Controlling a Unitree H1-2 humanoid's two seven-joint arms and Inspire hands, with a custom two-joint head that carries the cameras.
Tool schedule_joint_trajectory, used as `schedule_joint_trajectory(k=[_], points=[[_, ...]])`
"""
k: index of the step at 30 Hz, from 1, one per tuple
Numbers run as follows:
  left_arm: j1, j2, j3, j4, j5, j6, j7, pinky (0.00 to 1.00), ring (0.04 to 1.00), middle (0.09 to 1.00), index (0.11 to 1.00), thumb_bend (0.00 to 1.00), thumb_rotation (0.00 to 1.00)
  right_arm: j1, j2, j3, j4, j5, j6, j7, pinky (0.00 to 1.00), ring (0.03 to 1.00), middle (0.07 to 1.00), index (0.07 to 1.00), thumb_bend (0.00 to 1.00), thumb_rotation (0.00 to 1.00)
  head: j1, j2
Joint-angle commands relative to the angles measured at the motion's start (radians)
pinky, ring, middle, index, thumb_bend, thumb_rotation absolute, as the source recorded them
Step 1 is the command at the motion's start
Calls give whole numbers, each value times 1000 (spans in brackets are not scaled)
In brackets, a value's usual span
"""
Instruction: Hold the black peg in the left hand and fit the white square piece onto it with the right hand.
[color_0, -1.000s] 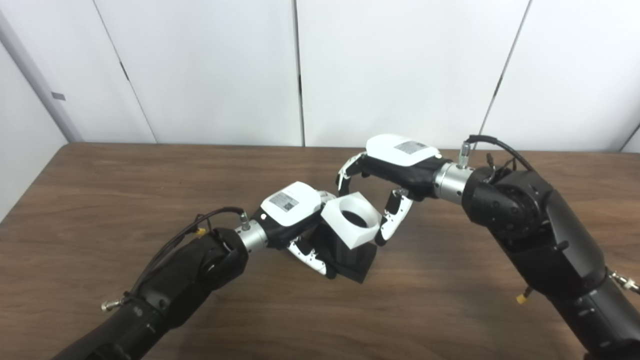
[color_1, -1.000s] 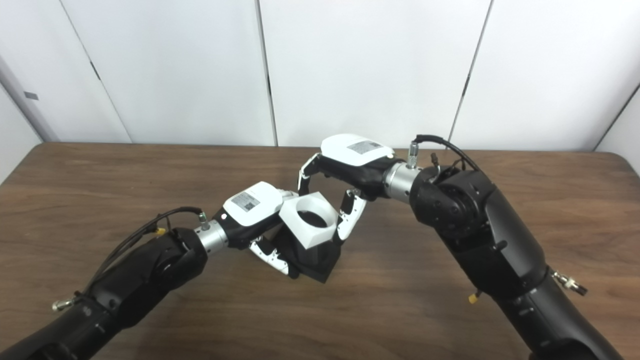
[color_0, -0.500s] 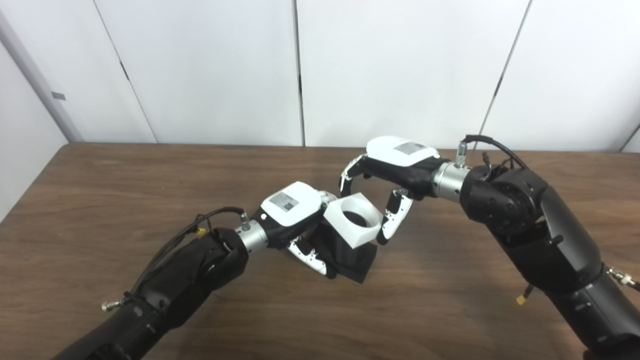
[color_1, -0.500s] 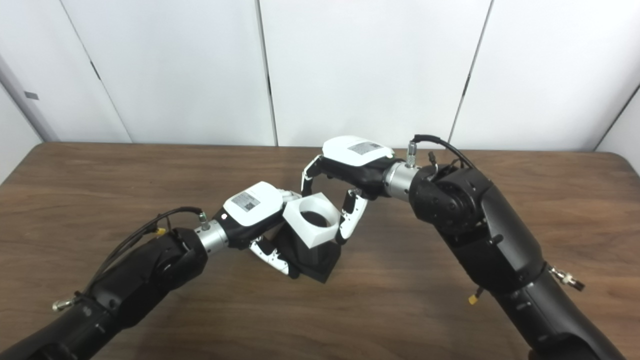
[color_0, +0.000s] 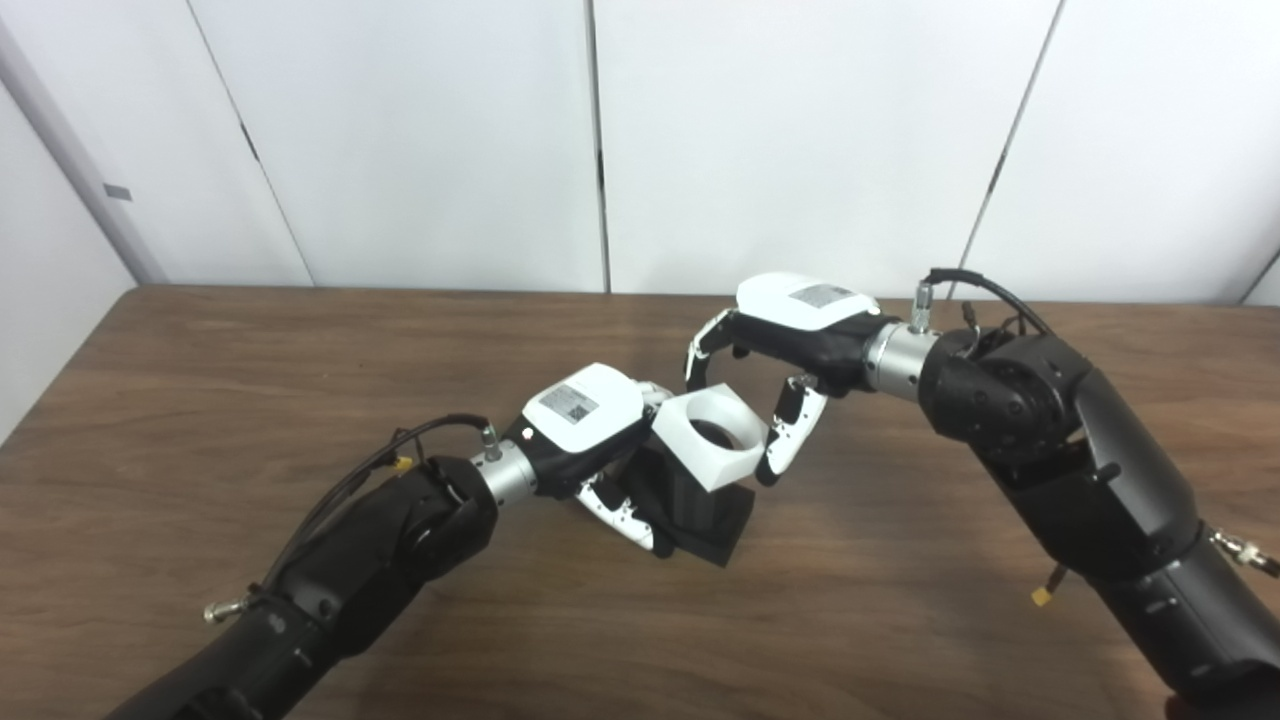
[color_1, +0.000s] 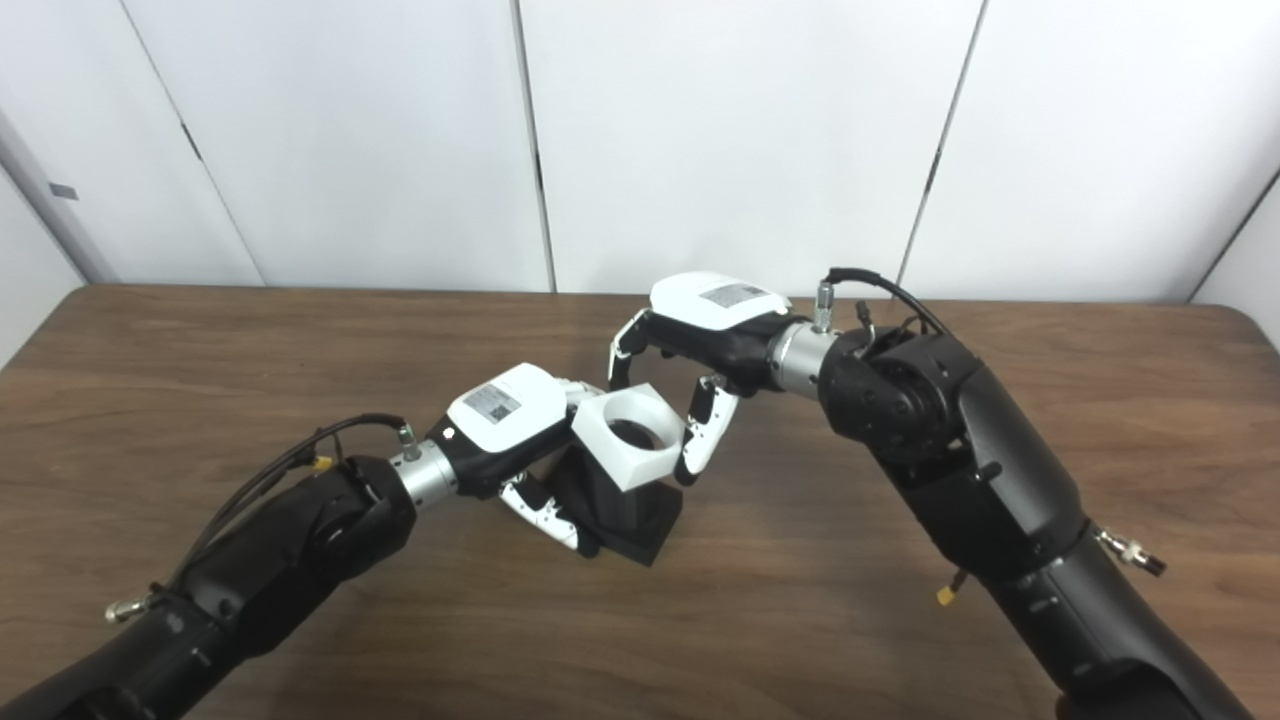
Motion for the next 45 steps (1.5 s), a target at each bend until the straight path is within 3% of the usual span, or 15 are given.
schedule_joint_trajectory(k=[1, 22, 34, 37, 38, 40, 45], points=[[33, -11, -43, 16, 74, 12, -78, 732, 823, 824, 491, 522, 76, -50, 4, -7, -13, -1, -18, -27, 718, 809, 750, 479, 520, 128, 1, 1], [27, -22, -38, 12, 74, 29, -86, 736, 822, 829, 491, 522, 76, -34, 48, 64, 16, -32, -26, -12, 756, 815, 758, 478, 519, 130, 10, 8], [28, -23, -35, 9, 77, 26, -82, 731, 814, 825, 491, 522, 76, -28, 14, 121, 9, -63, -67, 17, 782, 821, 761, 479, 519, 134, 11, 13], [31, -24, -31, 9, 72, 25, -82, 722, 807, 820, 490, 522, 75, -30, -3, 128, -7, -69, -41, 53, 787, 829, 782, 492, 521, 151, 9, 15], [31, -23, -30, 9, 72, 28, -84, 725, 809, 822, 490, 522, 76, -31, -7, 128, -12, -68, -30, 62, 783, 835, 794, 600, 692, 233, 9, 16], [32, -22, -28, 9, 74, 27, -83, 723, 807, 821, 491, 522, 76, -26, -13, 122, -15, -57, -21, 67, 776, 838, 804, 711, 866, 315, 9, 17], [34, -17, -22, 2, 68, 23, -94, 727, 809, 826, 491, 521, 78, -21, -20, 110, -21, -43, -15, 76, 787, 845, 813, 736, 905, 296, 9, 20]])
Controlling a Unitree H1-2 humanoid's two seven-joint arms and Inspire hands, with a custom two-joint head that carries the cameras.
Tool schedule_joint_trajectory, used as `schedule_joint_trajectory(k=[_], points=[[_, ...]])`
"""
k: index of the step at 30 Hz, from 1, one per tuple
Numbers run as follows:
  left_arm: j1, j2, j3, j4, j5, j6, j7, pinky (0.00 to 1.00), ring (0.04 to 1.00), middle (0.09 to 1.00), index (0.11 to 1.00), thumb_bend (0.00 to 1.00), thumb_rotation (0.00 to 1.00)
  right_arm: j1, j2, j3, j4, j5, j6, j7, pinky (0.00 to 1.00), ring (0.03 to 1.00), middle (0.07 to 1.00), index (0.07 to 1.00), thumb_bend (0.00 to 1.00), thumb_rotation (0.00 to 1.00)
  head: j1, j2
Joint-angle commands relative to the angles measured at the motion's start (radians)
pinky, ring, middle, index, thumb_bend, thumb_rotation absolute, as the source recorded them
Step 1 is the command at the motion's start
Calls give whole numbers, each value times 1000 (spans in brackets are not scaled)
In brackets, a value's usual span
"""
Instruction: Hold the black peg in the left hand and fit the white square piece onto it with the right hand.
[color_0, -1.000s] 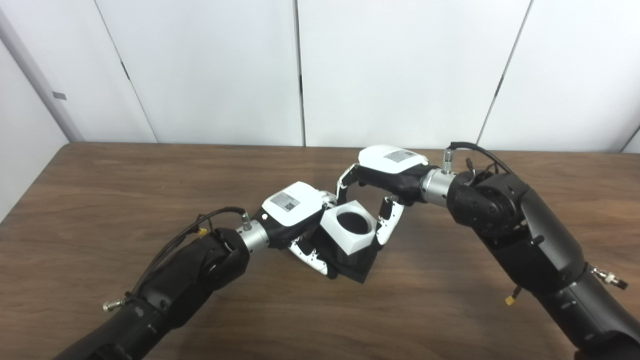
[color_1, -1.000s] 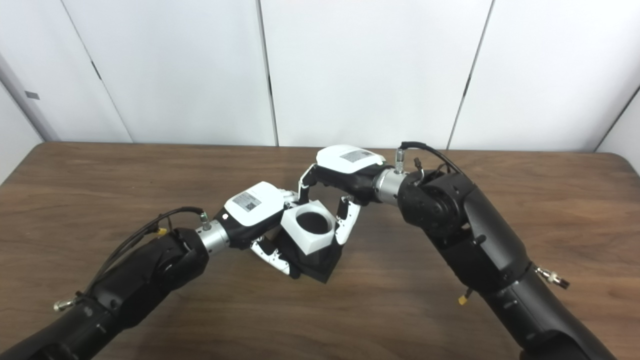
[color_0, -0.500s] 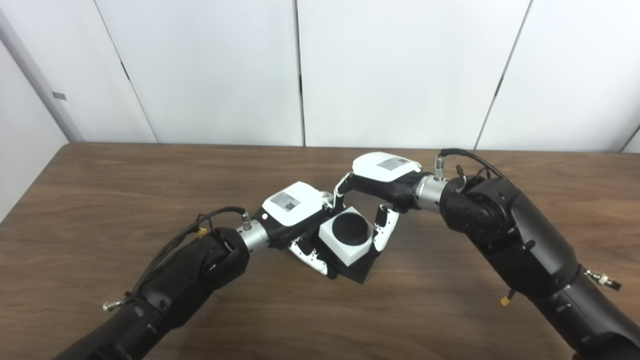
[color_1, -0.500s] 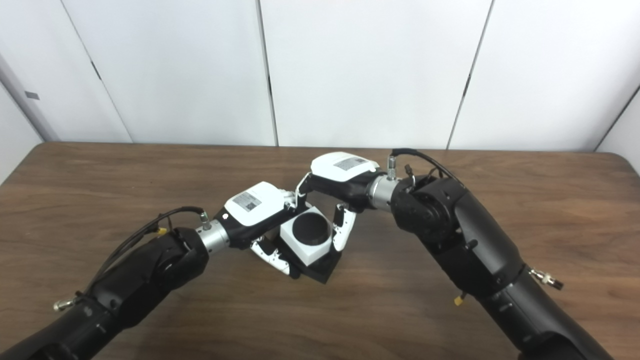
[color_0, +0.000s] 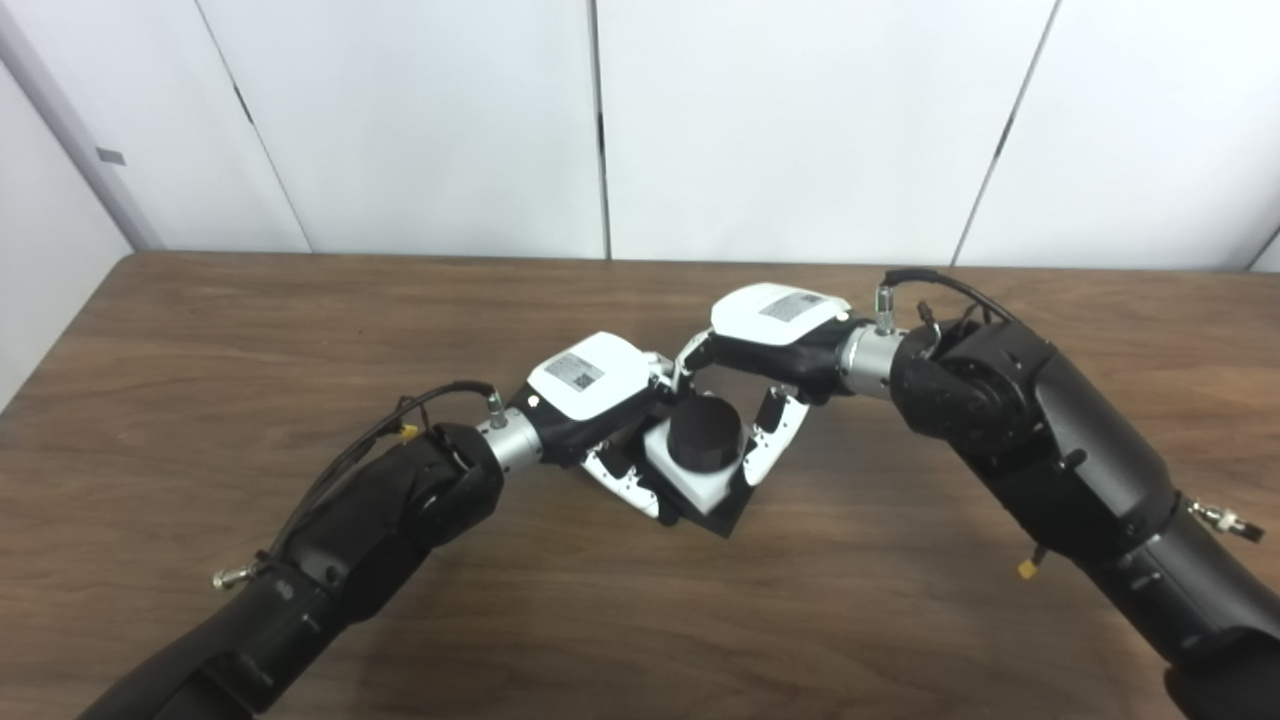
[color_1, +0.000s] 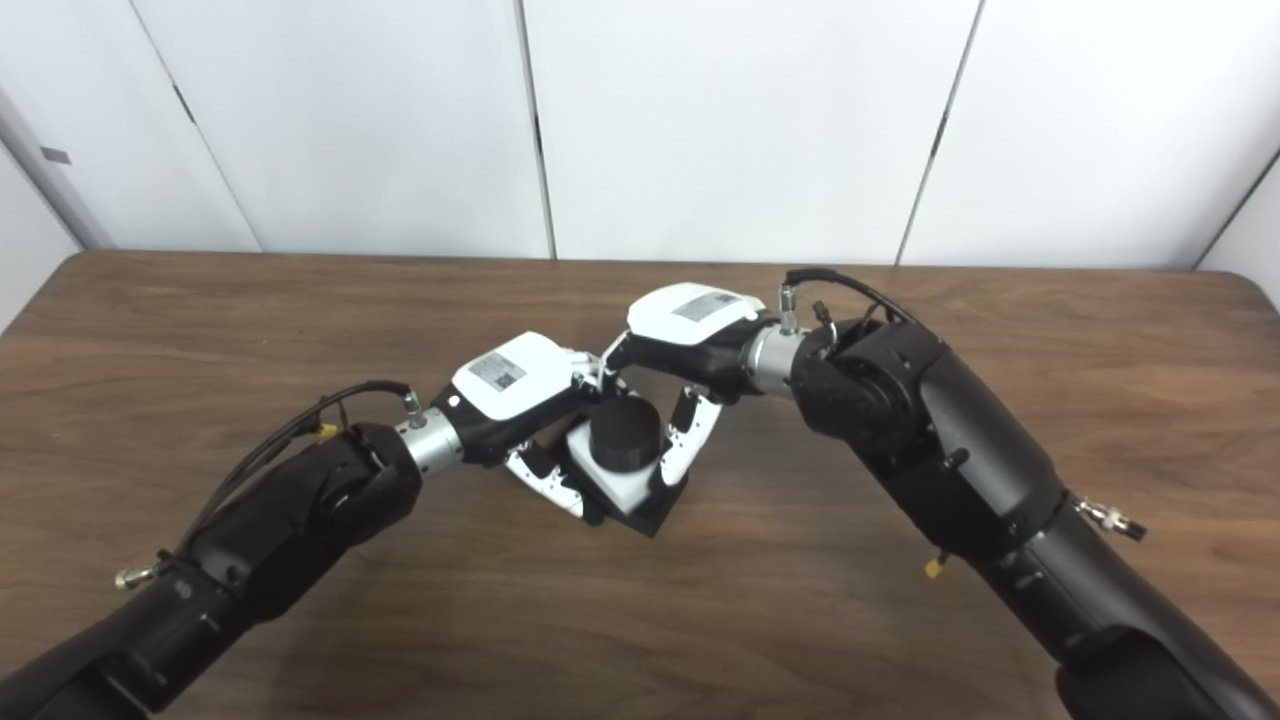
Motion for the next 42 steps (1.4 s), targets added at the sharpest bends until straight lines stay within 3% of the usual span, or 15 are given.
schedule_joint_trajectory(k=[1, 13, 17, 23, 27, 31, 34, 38, 42], points=[[28, -5, -35, 12, 67, 13, -68, 728, 809, 826, 491, 521, 78, -23, -11, -2, -22, 17, -5, 26, 787, 845, 813, 736, 905, 293, 0, 2], [31, 4, -33, 7, 71, 6, -67, 722, 800, 818, 491, 521, 78, -13, -24, -33, -25, 24, 4, 18, 777, 842, 821, 752, 891, 258, -13, -1], [33, 7, -32, 10, 72, 7, -64, 720, 804, 818, 491, 522, 77, 17, -29, -101, -38, 40, -2, -51, 713, 813, 802, 714, 857, 192, -27, -8], [36, 13, -28, 2, 71, 18, -79, 731, 809, 821, 491, 522, 75, 93, -23, -253, -82, 66, 34, -166, 639, 765, 775, 672, 782, 82, -34, -11], [36, 14, -24, 7, 60, 12, -88, 745, 816, 828, 492, 522, 75, 154, -16, -343, -100, 104, 36, -253, 620, 751, 774, 682, 725, 81, -40, -13], [35, 18, -25, 11, 74, 4, -72, 734, 811, 823, 491, 522, 75, 219, 25, -434, -114, 150, 53, -366, 638, 743, 752, 681, 719, 34, -45, -14], [37, 21, -23, 8, 72, 5, -77, 733, 810, 822, 491, 522, 75, 271, 57, -492, -87, 199, 19, -459, 630, 733, 755, 699, 697, 3, -51, -15], [38, 25, -22, 13, 76, 0, -65, 729, 811, 823, 491, 522, 75, 326, 99, -543, -58, 254, -7, -556, 584, 700, 747, 700, 678, 0, -63, -19], [40, 29, -21, 14, 75, -5, -65, 716, 804, 815, 491, 522, 76, 371, 125, -555, -34, 262, -21, -634, 577, 697, 736, 704, 645, 17, -70, -19]])
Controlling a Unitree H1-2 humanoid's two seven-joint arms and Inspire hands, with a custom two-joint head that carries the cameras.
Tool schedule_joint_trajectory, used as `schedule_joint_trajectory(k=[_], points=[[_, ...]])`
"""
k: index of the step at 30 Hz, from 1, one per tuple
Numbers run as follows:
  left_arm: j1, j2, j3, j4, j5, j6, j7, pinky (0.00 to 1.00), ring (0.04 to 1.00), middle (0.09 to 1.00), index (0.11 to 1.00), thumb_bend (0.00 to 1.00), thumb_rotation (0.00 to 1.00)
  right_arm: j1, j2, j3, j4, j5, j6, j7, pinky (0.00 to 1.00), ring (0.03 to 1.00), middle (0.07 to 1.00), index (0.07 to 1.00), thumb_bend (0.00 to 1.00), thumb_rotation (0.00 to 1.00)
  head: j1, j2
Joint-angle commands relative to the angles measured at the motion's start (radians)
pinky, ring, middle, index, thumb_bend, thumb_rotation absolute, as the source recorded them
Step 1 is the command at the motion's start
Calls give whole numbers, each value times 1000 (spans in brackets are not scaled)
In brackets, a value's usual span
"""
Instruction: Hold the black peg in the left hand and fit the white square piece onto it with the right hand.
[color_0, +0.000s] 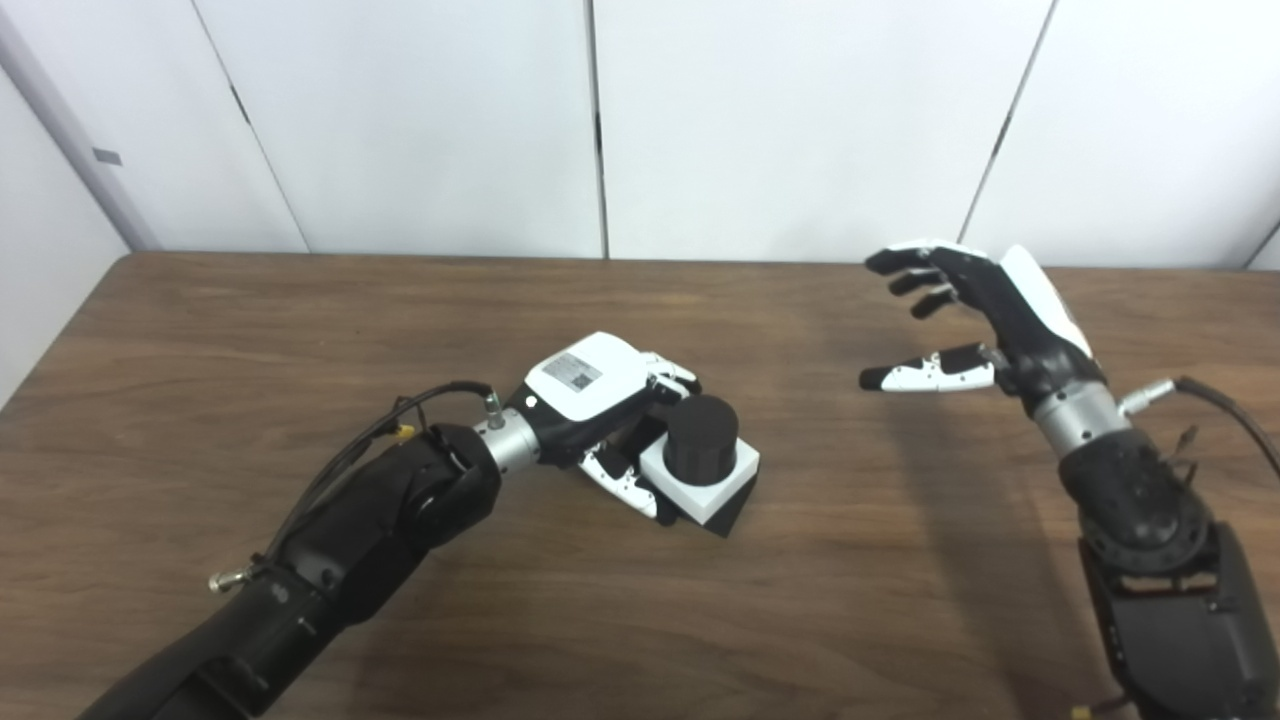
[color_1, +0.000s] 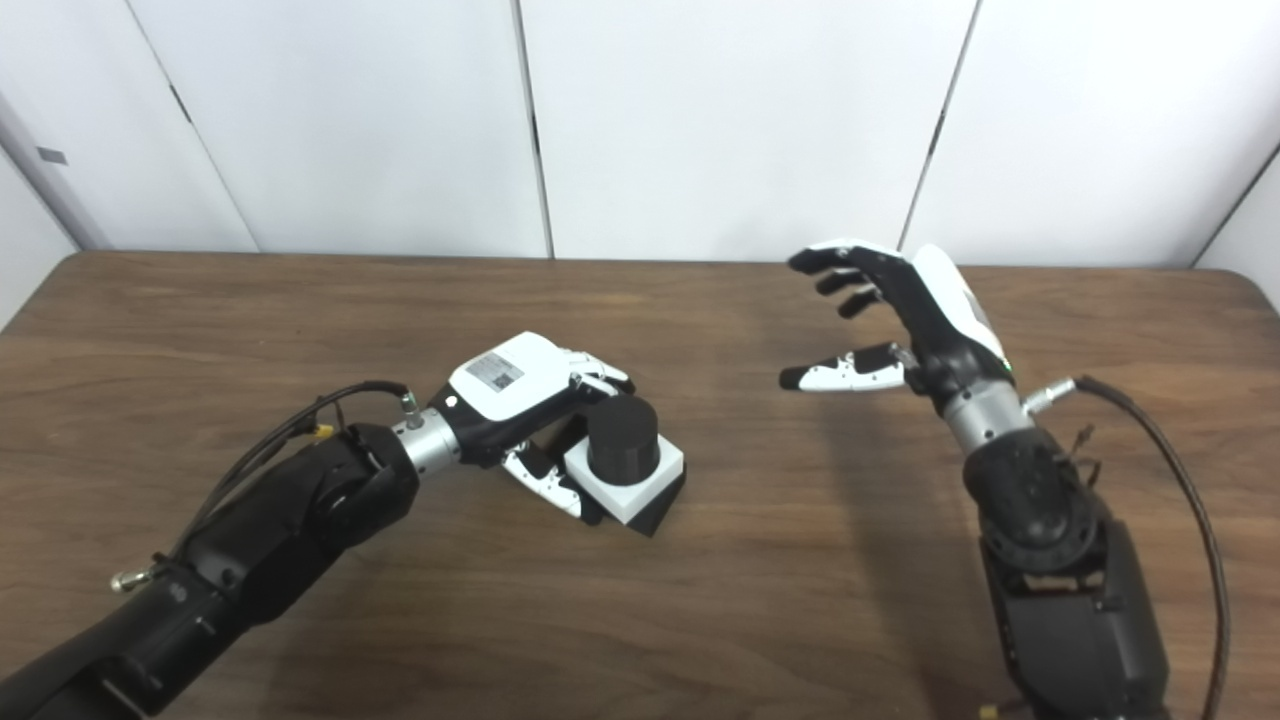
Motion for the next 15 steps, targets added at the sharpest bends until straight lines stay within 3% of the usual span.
schedule_joint_trajectory(k=[1, 5, 6, 9, 12, 14, 15], points=[[33, 24, -29, 27, 69, 4, -60, 723, 809, 819, 492, 522, 77, -16, 10, -11, -16, 18, -45, -56, 577, 696, 735, 704, 638, 20, -2, 2], [41, 27, -18, 13, 55, 19, -76, 719, 808, 831, 496, 521, 77, 9, 48, -20, 1, 42, -56, -123, 575, 689, 727, 694, 643, 25, -11, 0], [44, 27, -10, 7, 45, 26, -82, 715, 807, 847, 613, 765, 149, 14, 55, -22, 8, 46, -63, -138, 575, 687, 724, 690, 646, 30, -11, 0], [65, 19, 43, -15, -9, 36, -66, 681, 796, 886, 808, 962, 197, 24, 75, -21, 32, 58, -89, -174, 580, 679, 721, 686, 633, 12, -16, -1], [102, 0, 129, -52, -77, 61, -43, 626, 776, 869, 869, 995, 174, 31, 90, -19, 45, 68, -102, -200, 570, 675, 718, 689, 627, 1, -16, -3], [125, -16, 181, -78, -98, 104, -39, 594, 755, 827, 828, 966, 138, 35, 96, -17, 52, 73, -108, -212, 561, 673, 716, 693, 628, 0, -16, -3], [133, -23, 201, -85, -105, 121, -41, 573, 731, 791, 771, 894, 109, 37, 97, -16, 55, 77, -111, -217, 557, 671, 714, 692, 624, 0, -16, -3]])
